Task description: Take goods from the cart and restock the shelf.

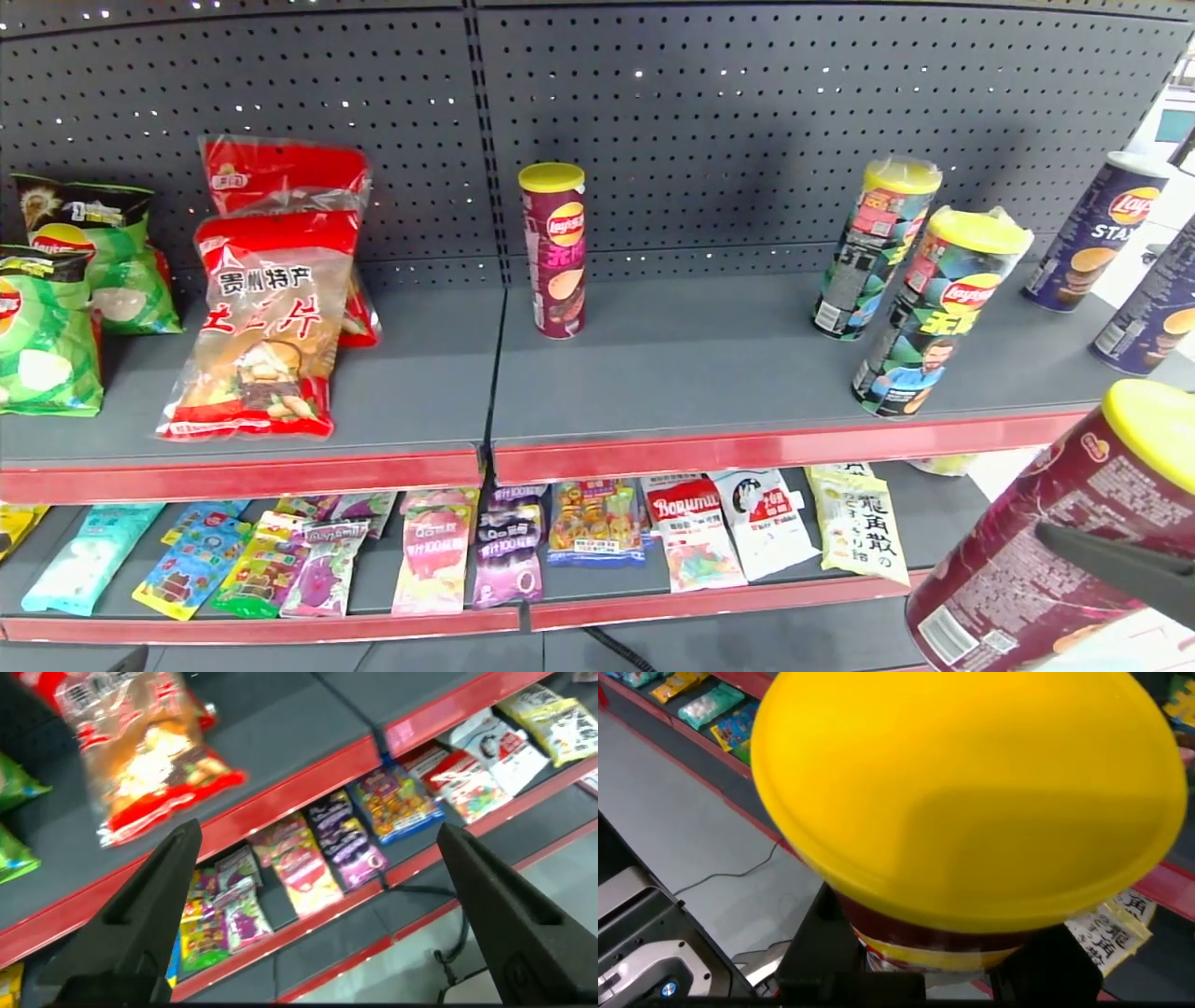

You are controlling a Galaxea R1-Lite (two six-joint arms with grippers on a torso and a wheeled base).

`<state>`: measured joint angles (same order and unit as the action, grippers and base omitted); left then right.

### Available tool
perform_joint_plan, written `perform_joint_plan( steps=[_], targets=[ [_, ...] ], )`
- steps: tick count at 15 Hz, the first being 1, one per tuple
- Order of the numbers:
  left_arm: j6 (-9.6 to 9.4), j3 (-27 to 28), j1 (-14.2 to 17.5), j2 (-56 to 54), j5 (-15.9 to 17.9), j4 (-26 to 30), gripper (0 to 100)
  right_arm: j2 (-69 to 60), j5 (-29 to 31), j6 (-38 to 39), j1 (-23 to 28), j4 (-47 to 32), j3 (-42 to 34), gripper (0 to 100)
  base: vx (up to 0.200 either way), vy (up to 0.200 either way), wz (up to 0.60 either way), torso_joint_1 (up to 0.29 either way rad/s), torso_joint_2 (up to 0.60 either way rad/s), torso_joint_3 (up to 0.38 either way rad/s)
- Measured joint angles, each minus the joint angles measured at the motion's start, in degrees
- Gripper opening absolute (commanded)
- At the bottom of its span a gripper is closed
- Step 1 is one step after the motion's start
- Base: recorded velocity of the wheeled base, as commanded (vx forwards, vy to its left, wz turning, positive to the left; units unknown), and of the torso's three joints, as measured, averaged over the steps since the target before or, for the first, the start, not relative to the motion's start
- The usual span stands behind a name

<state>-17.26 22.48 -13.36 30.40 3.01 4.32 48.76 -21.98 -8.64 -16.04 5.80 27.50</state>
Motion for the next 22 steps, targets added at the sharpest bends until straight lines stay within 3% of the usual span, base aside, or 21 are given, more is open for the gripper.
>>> perform_joint_plan(
  steps=[3,10,16,22],
  targets=[
    [-0.04,-0.13,-0.02,0.0,-0.01,0.02,100,0.11,0.01,-0.02,-0.22,-0.09,-0.28,0,0.0,0.2,0.0,0.002,0.0,0.001],
    [-0.33,-0.49,0.0,0.96,0.02,-0.02,100,0.66,0.06,-0.02,-0.29,-0.06,-0.96,0,0.0,0.0,0.0,0.0,0.0,0.0],
    [-0.15,-0.66,-0.11,2.0,0.13,0.0,100,1.37,0.06,-0.06,-0.27,-0.15,-1.65,0,0.0,0.2,0.0,0.002,0.0,0.003],
    [-0.8,-1.43,-0.04,2.1,0.11,0.0,100,1.62,0.01,-0.09,-0.32,-0.01,-1.68,0,0.0,0.0,0.0,0.0,0.0,0.0]
  ],
)
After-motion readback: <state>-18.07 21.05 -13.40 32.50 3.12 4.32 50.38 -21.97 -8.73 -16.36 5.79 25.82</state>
